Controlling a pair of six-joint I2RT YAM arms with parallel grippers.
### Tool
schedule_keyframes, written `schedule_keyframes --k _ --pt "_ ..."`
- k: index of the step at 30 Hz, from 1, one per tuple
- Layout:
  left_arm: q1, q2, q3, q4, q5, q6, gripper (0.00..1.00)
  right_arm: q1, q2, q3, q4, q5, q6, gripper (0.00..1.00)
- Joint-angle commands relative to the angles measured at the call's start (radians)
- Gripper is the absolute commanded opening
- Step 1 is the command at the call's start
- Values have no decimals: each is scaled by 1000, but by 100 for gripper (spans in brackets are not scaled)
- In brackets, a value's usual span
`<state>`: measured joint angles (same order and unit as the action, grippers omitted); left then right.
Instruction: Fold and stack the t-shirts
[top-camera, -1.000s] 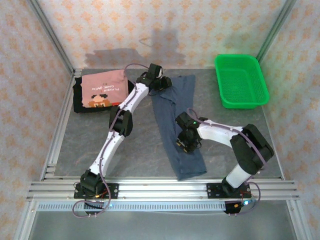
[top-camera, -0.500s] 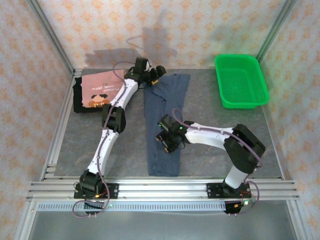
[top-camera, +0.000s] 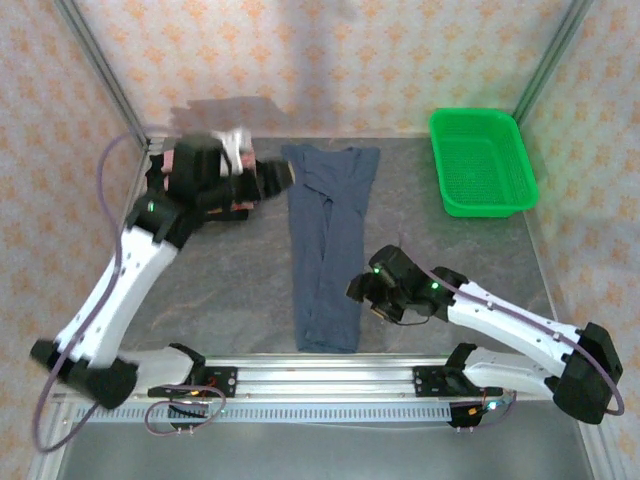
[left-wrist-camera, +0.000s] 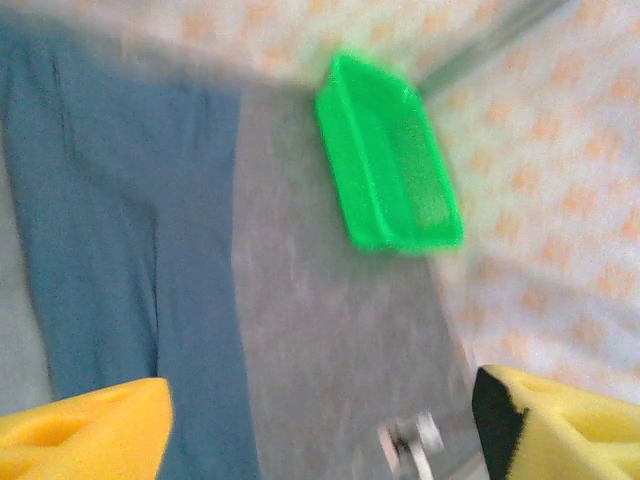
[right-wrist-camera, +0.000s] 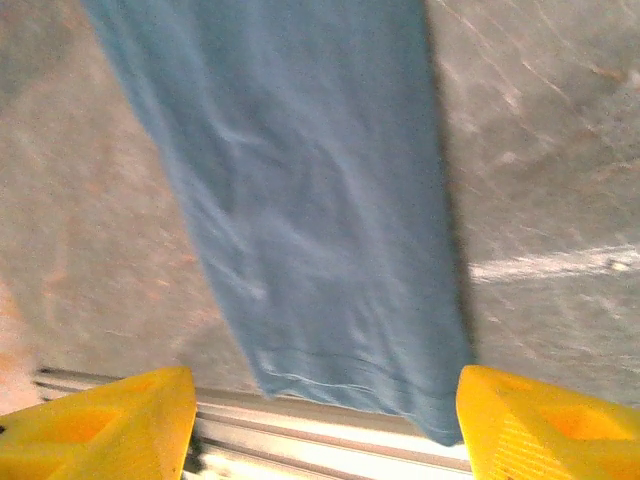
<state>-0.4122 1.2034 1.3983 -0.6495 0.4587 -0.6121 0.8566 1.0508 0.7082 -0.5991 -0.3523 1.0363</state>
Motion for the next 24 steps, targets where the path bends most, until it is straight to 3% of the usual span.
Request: schedule_keyframes --k 1,6,10,15,24 --pt "-101 -69 -336 -59 -95 -117 69 17 0 -64 78 -97 -80 67" --pt "-345 -275 -668 73 -184 -355 51 32 23 -125 151 -117 -76 61" --pt "-481 -283 -788 136 -265 -459 41 41 75 -148 203 -148 -74 59" --pt "-555 -272 -897 231 -315 -557 39 45 114 -148 209 -157 -86 54" --pt "-593 -211 -969 390 -339 -631 35 55 172 -173 235 -160 -91 47"
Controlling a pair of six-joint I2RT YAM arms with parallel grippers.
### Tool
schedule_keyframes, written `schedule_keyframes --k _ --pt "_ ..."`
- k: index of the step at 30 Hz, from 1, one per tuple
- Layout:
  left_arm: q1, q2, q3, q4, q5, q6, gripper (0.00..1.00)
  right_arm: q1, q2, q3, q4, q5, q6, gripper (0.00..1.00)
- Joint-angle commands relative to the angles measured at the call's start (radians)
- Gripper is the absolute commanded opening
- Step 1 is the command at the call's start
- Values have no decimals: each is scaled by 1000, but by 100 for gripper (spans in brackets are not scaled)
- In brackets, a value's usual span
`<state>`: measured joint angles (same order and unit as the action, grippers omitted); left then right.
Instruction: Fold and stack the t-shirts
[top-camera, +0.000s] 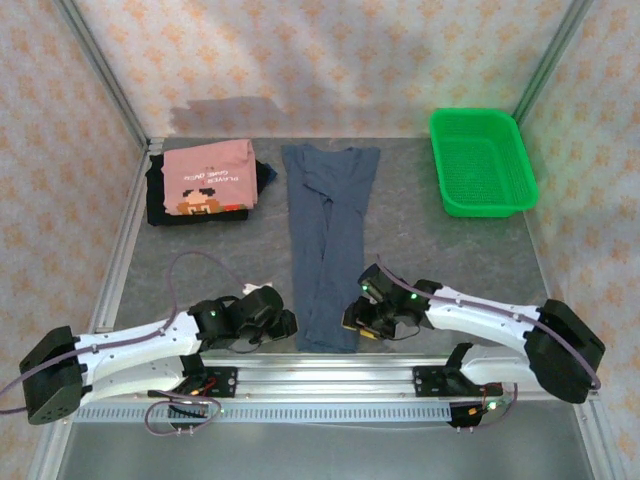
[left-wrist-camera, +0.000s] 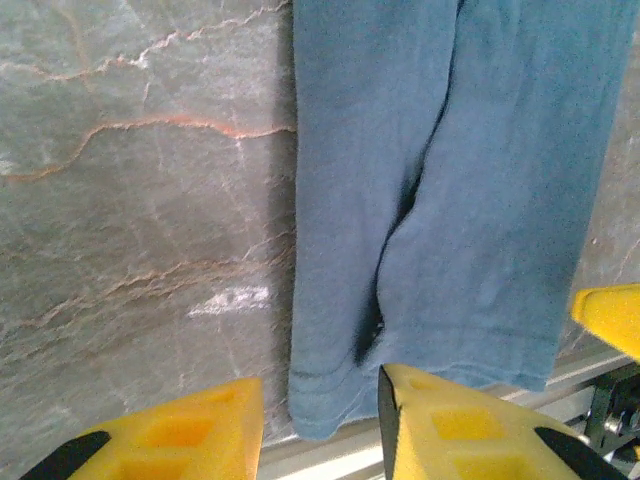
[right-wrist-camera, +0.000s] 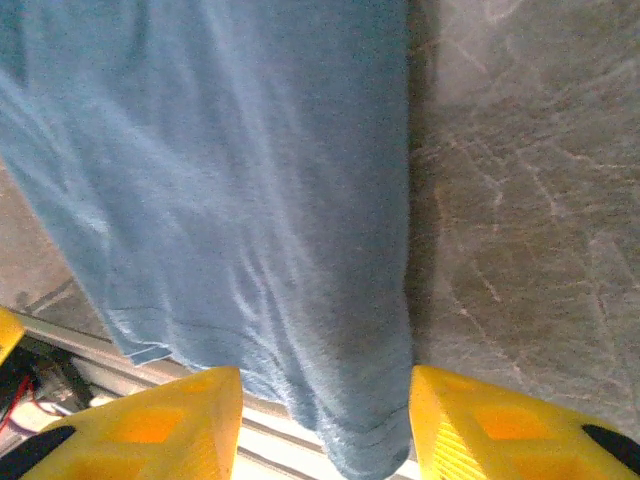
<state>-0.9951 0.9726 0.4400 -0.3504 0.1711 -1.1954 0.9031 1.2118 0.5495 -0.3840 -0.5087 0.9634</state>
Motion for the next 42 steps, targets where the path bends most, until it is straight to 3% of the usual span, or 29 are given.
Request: schedule_keyframes --k 1,7,14,24,33,42 --pt "-13 32 -11 105 -51 -52 35 8 16 -14 22 -6 -18 46" --pt "-30 132 -9 156 -48 -76 31 10 58 -2 39 -12 -25 42" --pt "-49 130 -32 122 -93 -113 29 10 102 12 47 -14 -33 34" --pt "-81 209 -42 145 -120 -156 29 9 39 -33 41 12 0 19" --pt "-86 289 -1 174 -154 -161 29 10 -22 -75 24 36 30 19" --pt "-105 356 10 195 -162 -174 13 9 -97 -122 43 51 72 13"
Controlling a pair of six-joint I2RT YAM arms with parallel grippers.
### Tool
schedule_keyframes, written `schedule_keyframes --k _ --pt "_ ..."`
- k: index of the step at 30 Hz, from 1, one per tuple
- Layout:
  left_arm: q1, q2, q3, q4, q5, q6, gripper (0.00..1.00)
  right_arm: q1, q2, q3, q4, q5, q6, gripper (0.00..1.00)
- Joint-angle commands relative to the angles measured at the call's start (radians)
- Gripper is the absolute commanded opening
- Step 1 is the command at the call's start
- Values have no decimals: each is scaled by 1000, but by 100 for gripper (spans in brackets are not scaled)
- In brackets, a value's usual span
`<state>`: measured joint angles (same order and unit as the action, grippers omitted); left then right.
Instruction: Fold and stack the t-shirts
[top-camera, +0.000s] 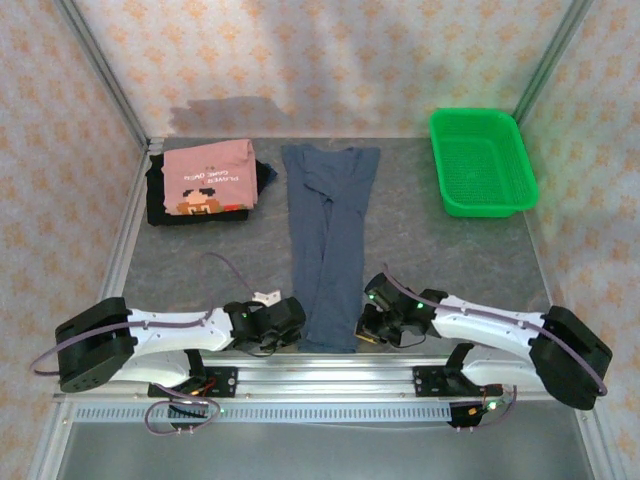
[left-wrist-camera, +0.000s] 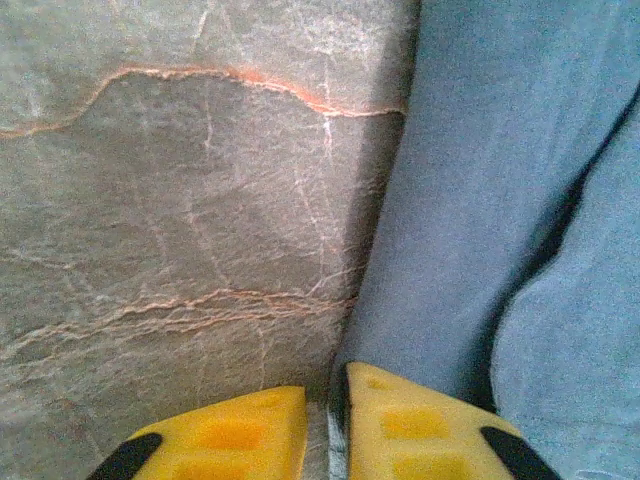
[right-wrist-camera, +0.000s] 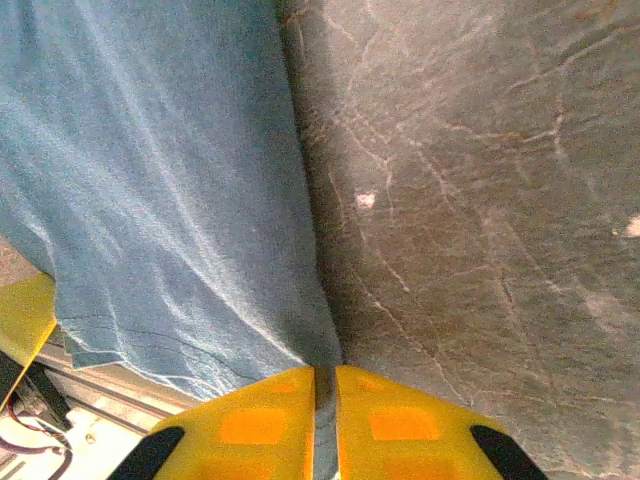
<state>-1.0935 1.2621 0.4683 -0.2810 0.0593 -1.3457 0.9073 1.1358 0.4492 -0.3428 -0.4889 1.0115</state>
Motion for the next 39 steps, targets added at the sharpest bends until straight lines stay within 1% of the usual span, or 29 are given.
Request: schedule_keyframes --k 1,4,7,11,19,23,26,29,31,34,36,39 --pt "-7 61 -17 122 -53 -23 12 5 -27 -22 6 28 25 15" --pt "-8 36 -16 94 -66 -21 8 5 -48 -19 10 16 19 25" --pt "-13 -4 -31 87 -81 -32 8 5 -66 -15 19 10 20 30" --pt "-15 -24 -39 91 -85 -35 8 5 -52 -15 60 -15 25 32" --pt "-23 13 -19 109 -80 -29 7 11 21 19 88 -28 6 30" --pt "-25 33 -13 119 -78 -28 6 13 54 23 116 -32 5 28" --pt "-26 32 -14 110 -82 -34 5 13 87 26 128 -27 4 23" --pt "-28 12 -30 98 -91 -45 5 13 98 28 119 -20 4 8" --pt "-28 -11 -42 81 -102 -54 4 13 88 28 79 2 1 0" --pt "-28 -63 -72 57 -119 -75 2 13 53 10 27 33 8 0" --pt "-29 -107 -92 33 -131 -89 1 13 -10 -11 1 52 21 0" --pt "-28 -173 -117 3 -148 -102 1 13 -60 -48 -3 63 50 0"
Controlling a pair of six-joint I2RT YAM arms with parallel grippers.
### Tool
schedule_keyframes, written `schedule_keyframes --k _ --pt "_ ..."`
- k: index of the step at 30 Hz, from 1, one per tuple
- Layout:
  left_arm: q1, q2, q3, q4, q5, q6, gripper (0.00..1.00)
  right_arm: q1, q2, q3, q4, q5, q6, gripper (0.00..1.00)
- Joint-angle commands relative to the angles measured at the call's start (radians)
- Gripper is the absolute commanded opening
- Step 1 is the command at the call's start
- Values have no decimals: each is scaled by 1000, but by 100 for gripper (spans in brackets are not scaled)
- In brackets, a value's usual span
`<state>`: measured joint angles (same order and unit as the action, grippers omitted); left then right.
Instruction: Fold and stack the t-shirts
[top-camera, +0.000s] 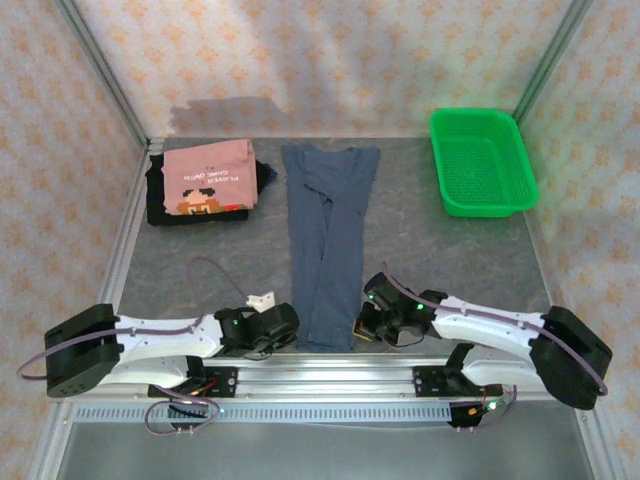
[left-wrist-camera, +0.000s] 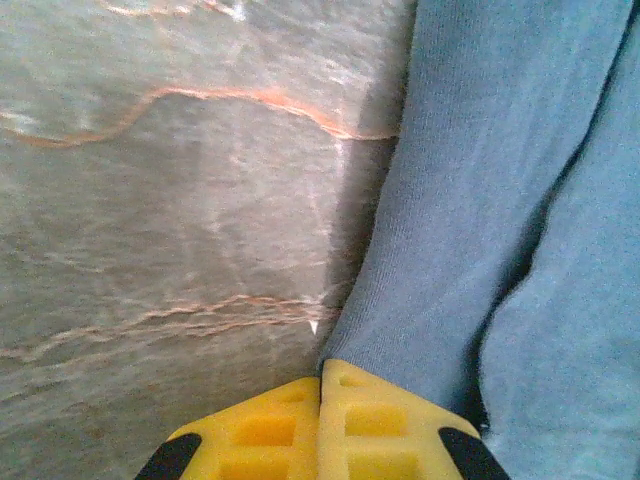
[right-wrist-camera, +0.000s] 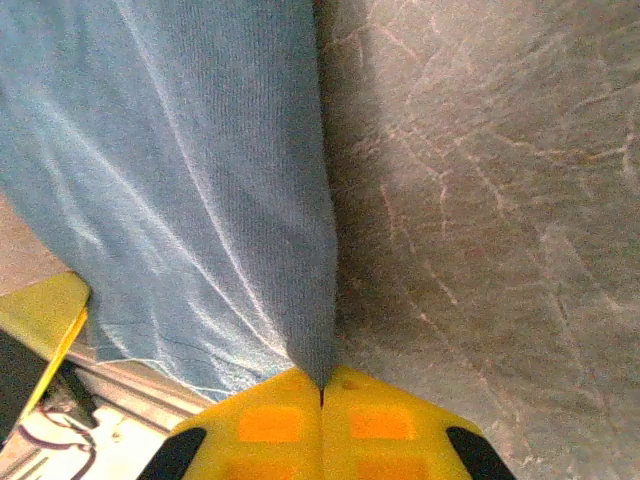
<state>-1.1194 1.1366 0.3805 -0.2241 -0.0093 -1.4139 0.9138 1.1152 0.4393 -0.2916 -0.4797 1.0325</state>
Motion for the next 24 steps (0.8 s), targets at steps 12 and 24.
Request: schedule_keyframes --k 12,24 --pt "-4 -90 33 -106 -89 -3 0 7 -66 -41 -57 53 55 0" --pt "83 -153 289 -294 -132 125 0 -45 -89 193 -285 116 -19 0"
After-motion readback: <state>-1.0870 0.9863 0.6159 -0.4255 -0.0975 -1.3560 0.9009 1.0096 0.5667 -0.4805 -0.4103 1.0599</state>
